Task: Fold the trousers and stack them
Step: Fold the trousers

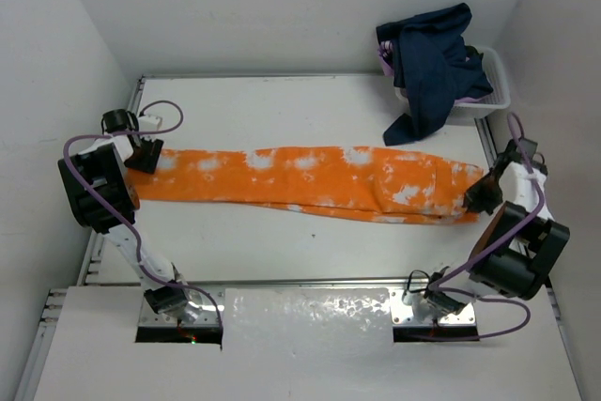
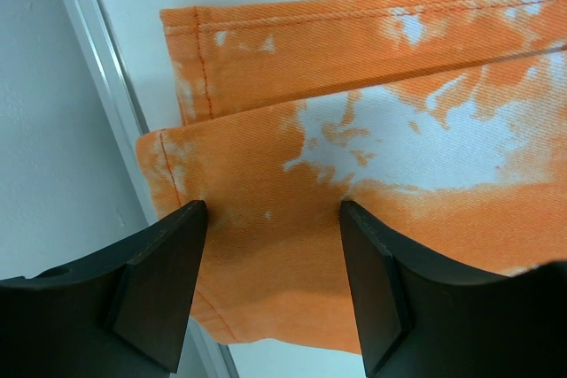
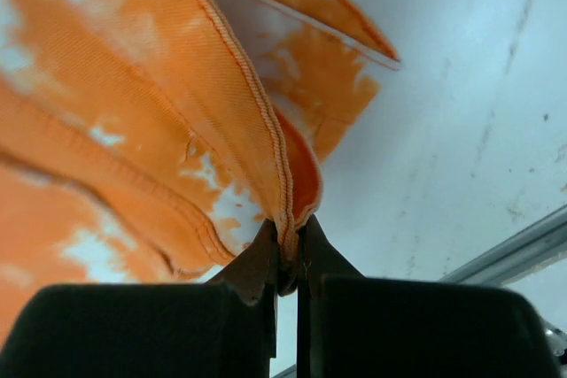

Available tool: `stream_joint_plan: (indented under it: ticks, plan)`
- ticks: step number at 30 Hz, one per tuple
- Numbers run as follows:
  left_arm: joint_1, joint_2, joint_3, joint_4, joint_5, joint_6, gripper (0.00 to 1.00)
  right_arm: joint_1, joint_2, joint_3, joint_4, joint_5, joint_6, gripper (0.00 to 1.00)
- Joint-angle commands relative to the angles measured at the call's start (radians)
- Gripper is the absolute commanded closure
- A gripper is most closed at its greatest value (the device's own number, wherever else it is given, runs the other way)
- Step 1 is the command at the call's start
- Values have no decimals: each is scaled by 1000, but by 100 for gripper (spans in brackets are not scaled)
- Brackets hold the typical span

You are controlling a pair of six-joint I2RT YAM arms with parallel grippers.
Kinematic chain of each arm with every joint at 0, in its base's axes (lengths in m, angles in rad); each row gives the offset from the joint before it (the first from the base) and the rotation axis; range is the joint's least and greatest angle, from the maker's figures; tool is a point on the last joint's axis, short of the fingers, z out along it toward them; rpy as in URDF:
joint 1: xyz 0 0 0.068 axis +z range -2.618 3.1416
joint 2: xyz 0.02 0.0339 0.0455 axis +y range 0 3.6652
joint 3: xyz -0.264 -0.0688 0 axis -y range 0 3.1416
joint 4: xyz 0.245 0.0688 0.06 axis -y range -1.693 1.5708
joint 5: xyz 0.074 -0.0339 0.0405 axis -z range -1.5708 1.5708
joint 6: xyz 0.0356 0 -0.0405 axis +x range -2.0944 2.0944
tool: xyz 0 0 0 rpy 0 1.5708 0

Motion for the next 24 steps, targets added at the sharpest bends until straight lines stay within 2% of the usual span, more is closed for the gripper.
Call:
stream_joint_plan:
  ticks: [1, 5, 13, 15, 16, 17, 18, 22, 24]
  plan:
    - [15, 14, -12, 12, -49, 15, 40, -40, -25, -99, 75, 98, 13, 100]
    - [15, 13, -15, 12, -52, 23, 40, -87, 5, -170, 148, 103, 16, 100]
    - [15, 28, 7, 5, -70, 40, 40, -157, 122, -101, 160, 184, -65, 100]
    - [17, 31, 26, -2, -64, 28, 40, -157, 146, -91, 158, 177, -86, 89]
    - [17, 28, 37, -18, -50, 19, 40, -157, 169, -91, 151, 163, -91, 70]
    - [18, 25, 72, -35, -28, 8, 40, -157, 176, -91, 148, 135, -93, 62]
    - [21, 23, 95, -54, 24, -20, 40, -156, 176, -94, 151, 129, -91, 57]
    - [24, 13, 241, -158, 74, -109, 39, -154, 130, -98, 174, 129, -105, 37]
    - [38, 5, 328, -210, 85, -164, 32, -148, 104, -78, 157, 138, -123, 33]
